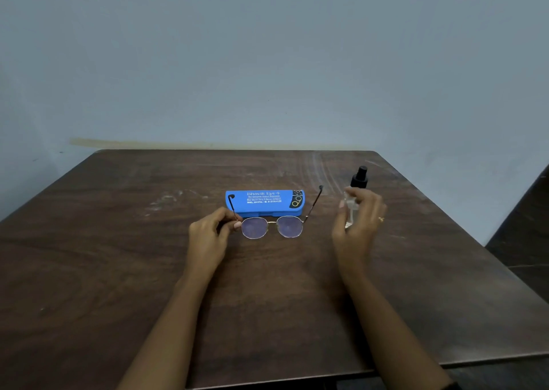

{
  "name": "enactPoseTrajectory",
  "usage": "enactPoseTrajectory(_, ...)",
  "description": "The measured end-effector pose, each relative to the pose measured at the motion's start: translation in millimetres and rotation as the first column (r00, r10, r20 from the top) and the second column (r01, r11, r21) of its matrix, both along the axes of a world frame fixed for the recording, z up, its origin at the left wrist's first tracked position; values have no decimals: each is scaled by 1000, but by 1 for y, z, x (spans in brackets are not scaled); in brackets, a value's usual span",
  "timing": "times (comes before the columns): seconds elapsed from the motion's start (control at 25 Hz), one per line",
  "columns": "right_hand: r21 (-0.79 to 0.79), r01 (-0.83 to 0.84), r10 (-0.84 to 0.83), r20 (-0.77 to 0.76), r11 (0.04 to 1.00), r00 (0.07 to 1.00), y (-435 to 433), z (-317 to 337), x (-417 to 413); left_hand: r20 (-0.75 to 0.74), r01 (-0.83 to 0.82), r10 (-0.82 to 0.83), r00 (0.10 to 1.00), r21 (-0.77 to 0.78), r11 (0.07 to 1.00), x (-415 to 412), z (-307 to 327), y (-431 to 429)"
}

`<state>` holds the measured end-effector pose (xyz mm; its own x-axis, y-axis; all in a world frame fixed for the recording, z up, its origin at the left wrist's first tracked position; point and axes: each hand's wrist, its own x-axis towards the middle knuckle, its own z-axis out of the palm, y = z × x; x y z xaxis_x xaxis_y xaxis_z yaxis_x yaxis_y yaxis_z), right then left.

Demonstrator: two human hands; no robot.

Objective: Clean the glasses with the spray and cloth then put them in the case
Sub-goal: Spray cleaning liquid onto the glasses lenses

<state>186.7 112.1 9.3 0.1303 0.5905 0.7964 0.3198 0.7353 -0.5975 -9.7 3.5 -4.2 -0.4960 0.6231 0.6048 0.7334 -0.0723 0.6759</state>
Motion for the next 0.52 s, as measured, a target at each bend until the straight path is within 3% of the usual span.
enactPoseTrajectory(0.12, -29, 174, -172, 61, 984, 983, 13, 10, 7, 0, -8, 8, 1000, 4, 1000, 0, 0, 0)
enactPoseTrajectory(0.36, -233, 98, -26, 295, 968, 955, 42, 15, 12, 22, -27, 27, 999, -10, 1000, -1, -2, 3)
enactPoseTrajectory(0.52, -272, 95, -9, 303, 957, 953, 44, 2, 7, 5, -42, 42, 999, -10, 999, -1, -1, 5)
